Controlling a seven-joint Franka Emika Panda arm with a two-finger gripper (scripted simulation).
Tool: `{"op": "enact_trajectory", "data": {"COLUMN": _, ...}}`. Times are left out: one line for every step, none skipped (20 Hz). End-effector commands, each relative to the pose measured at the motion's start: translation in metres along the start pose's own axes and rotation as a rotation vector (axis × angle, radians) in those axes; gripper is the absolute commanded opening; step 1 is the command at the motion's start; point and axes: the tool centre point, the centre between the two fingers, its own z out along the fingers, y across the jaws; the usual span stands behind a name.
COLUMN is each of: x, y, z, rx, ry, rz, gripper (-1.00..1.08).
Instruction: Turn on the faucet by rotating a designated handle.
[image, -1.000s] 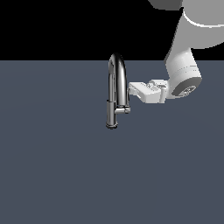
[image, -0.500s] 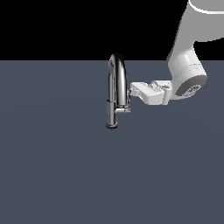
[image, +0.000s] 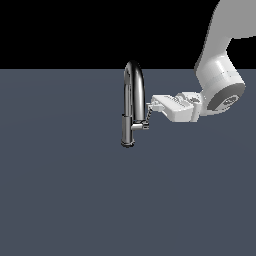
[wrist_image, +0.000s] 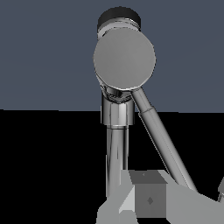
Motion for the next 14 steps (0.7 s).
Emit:
{"op": "enact_trajectory", "data": {"x": -0.002, "y": 0.005, "z": 0.004, "rx": -0.011, "ry": -0.008, "rz": 0.001, "gripper": -1.0}}
{"op": "enact_trajectory", "data": {"x": -0.001, "y": 0.002, "z": 0.0, "rx": -0.001, "ry": -0.001, "rz": 0.0, "gripper": -1.0}}
{"op": "enact_trajectory", "data": {"x": 0.001, "y": 0.005, "z": 0.001, "rx": -0.002, "ry": -0.001, "rz": 0.0, "gripper": -1.0}}
{"op": "enact_trajectory", "data": {"x": 0.003, "y": 0.008, "z": 0.001, "rx": -0.003, "ry": -0.002, "rz": 0.0, "gripper": -1.0}}
{"op": "enact_trajectory", "data": {"x": 0.005, "y": 0.011, "z": 0.001, "rx": -0.003, "ry": -0.002, "rz": 0.0, "gripper": -1.0}}
{"op": "enact_trajectory", "data": {"x": 0.008, "y": 0.014, "z": 0.001, "rx": -0.004, "ry": -0.002, "rz": 0.0, "gripper": -1.0}}
{"op": "enact_trajectory", "data": {"x": 0.01, "y": 0.017, "z": 0.001, "rx": -0.004, "ry": -0.003, "rz": 0.0, "gripper": -1.0}}
{"op": "enact_trajectory", "data": {"x": 0.012, "y": 0.021, "z": 0.002, "rx": -0.005, "ry": -0.003, "rz": 0.0, "gripper": -1.0}}
{"op": "enact_trajectory", "data": {"x": 0.014, "y": 0.024, "z": 0.002, "rx": -0.005, "ry": -0.004, "rz": 0.0, "gripper": -1.0}}
{"op": "enact_trajectory", "data": {"x": 0.016, "y": 0.027, "z": 0.002, "rx": -0.006, "ry": -0.004, "rz": 0.0, "gripper": -1.0}}
{"op": "enact_trajectory", "data": {"x": 0.019, "y": 0.031, "z": 0.002, "rx": -0.006, "ry": -0.004, "rz": 0.0, "gripper": -1.0}}
{"op": "enact_trajectory", "data": {"x": 0.021, "y": 0.034, "z": 0.003, "rx": -0.007, "ry": -0.005, "rz": 0.0, "gripper": -1.0}}
{"op": "enact_trajectory", "data": {"x": 0.023, "y": 0.038, "z": 0.003, "rx": -0.008, "ry": -0.005, "rz": 0.001, "gripper": -1.0}}
{"op": "enact_trajectory", "data": {"x": 0.026, "y": 0.041, "z": 0.003, "rx": -0.008, "ry": -0.006, "rz": 0.001, "gripper": -1.0}}
